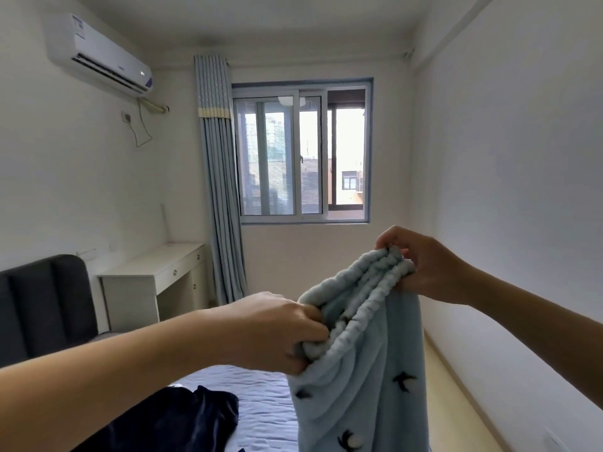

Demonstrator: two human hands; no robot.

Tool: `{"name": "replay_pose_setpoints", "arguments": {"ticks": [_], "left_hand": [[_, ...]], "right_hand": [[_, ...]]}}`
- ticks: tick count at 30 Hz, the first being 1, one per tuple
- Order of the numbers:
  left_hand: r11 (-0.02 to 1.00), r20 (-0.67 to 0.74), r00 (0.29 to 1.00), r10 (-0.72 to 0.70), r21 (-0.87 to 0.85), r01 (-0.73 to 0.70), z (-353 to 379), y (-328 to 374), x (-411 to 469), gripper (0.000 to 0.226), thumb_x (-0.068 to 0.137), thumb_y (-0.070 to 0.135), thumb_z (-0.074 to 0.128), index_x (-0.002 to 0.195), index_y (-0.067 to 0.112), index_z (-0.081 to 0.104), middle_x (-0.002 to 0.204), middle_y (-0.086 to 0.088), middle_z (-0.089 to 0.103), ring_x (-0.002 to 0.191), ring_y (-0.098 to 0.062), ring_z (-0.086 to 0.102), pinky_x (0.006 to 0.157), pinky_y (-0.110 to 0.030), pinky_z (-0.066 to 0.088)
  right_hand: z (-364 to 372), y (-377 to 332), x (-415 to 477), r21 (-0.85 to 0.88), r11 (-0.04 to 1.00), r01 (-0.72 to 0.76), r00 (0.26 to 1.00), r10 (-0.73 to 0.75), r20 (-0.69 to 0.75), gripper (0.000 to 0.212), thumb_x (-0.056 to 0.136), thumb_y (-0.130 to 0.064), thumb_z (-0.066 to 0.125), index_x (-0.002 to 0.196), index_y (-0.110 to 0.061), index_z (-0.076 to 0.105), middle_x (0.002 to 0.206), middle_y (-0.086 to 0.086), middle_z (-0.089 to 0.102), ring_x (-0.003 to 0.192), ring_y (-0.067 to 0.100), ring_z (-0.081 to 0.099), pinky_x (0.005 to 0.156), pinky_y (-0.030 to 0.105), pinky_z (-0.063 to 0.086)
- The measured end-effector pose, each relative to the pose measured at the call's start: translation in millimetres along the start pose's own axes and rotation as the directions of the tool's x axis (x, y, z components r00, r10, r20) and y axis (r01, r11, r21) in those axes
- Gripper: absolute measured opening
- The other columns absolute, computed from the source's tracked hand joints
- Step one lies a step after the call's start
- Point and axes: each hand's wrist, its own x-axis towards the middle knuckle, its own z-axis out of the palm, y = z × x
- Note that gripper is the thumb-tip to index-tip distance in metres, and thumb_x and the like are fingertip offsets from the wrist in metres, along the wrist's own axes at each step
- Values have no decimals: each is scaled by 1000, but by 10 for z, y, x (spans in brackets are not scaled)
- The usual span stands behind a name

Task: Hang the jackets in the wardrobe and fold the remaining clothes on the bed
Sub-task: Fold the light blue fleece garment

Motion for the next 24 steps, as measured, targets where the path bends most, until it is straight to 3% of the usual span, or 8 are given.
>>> {"name": "replay_pose_setpoints", "arguments": {"ticks": [3,7,11,15,17,20,24], "left_hand": [[987,-155,988,-21,-159,-4,-89,-60,-159,13,82,32,60,88,25,49,93,14,47,69,-9,45,60,-22,41],[923,-243,966,-88,-385,-12,-61,-116,-236,16,83,25,66,89,15,54,92,10,49,78,-13,53,66,-31,49],[952,-293,953,-70,-304,-24,3,-142,-289,35,80,42,70,99,19,53,103,8,52,81,-15,58,67,-31,51],[961,-349,933,-87,-277,-14,-19,-197,-271,31,75,27,74,99,19,56,101,7,55,81,-13,59,67,-30,52],[949,-349,928,-132,-314,17,-52,-264,-291,33,73,23,77,100,16,60,100,6,57,84,-12,60,69,-30,53],[936,-355,923,-151,-352,17,-109,-323,-341,34,71,20,78,100,16,62,101,7,60,87,-13,62,71,-31,54],[961,-417,903,-101,-276,-19,-183,-264,-416,32,67,21,76,94,21,60,107,17,56,81,-18,64,63,-34,54]], "right_hand": [[-72,54,-101,-15,1000,-15,1000,15,-4,53,71,15,71,98,-25,50,93,-4,58,87,2,61,67,13,52],[-86,53,-154,-18,1000,-6,1000,6,-6,51,70,11,74,98,-24,50,91,-4,57,87,-1,60,67,9,49],[-72,13,-181,-25,999,36,999,-36,5,53,71,8,76,103,-25,49,97,-6,57,91,1,60,70,14,53],[14,-140,-179,-144,960,239,970,-231,70,54,76,-1,73,119,-24,50,121,-2,54,110,14,57,86,27,55],[16,-234,-181,-201,918,341,939,-321,127,53,79,-3,70,122,-26,49,131,-2,50,118,15,53,92,26,52],[-20,-336,-208,-298,849,437,896,-378,234,40,83,-6,64,117,-25,55,130,-2,51,112,14,56,89,21,52],[-36,-402,-248,-468,681,563,823,-416,386,22,90,-22,55,111,-25,64,134,-6,53,108,11,60,86,19,53]]}}
